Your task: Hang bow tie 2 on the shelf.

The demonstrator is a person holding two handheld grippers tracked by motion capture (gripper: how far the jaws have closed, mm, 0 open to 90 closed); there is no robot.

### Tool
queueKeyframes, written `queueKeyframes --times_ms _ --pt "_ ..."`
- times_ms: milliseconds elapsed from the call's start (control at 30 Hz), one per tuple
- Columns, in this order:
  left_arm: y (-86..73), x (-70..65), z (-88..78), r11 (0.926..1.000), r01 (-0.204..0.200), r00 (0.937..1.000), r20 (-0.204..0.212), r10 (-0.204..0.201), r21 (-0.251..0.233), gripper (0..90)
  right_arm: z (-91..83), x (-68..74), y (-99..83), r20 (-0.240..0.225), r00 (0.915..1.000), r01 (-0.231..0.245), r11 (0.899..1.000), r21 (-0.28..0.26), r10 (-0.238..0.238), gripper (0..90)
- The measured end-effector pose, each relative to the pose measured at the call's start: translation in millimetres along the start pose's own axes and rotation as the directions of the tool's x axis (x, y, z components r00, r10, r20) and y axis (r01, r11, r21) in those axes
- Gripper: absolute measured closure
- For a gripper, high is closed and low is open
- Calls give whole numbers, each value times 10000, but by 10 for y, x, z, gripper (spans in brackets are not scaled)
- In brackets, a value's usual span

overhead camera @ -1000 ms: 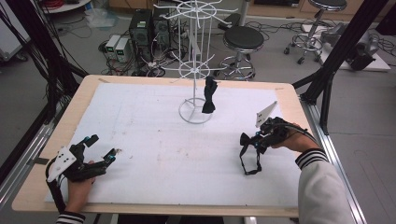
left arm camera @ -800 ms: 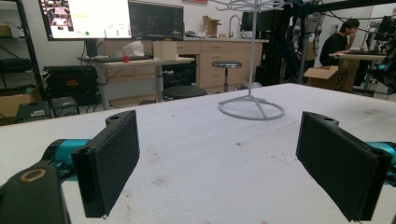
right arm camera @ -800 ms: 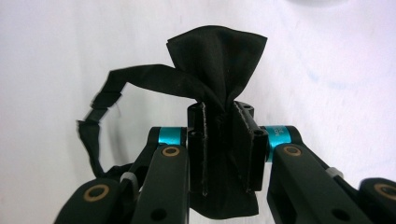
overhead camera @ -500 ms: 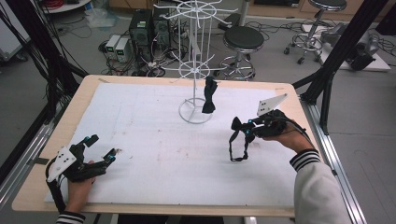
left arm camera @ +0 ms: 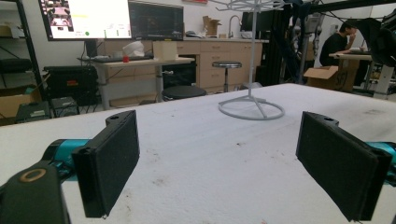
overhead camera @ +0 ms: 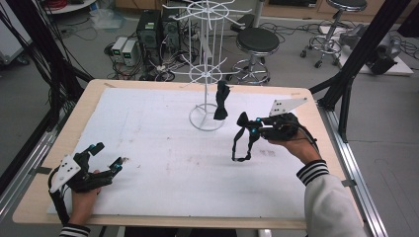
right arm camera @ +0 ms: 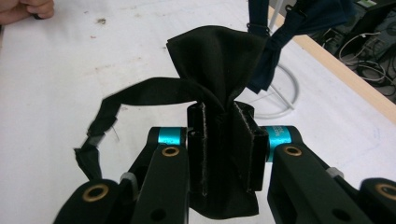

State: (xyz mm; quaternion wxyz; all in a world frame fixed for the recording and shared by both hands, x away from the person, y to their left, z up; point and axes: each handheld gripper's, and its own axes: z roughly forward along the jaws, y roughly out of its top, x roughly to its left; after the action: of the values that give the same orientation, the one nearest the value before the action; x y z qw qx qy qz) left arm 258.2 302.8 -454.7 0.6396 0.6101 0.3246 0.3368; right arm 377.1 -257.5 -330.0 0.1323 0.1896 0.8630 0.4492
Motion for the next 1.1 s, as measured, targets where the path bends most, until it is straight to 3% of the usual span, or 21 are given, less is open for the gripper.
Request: queueKeyframes --times_ms 167,367,633,1100 --pt "0 0 0 10000 1 10000 0 -1 -1 138 19 1 26 21 10000 -39 9999 -118 39 768" --pt "-1 0 1 10000 3 10000 -4 -3 -10 138 19 36 98 372 9990 -221 9985 -502 240 768" --pt "-1 0 0 10000 4 10000 0 -4 -11 138 33 120 259 1069 9888 -922 9894 -1124 1043 767" --pt "-1 0 -1 10000 22 10000 8 -22 -24 138 140 240 613 1707 9777 -877 9765 -1968 1222 765"
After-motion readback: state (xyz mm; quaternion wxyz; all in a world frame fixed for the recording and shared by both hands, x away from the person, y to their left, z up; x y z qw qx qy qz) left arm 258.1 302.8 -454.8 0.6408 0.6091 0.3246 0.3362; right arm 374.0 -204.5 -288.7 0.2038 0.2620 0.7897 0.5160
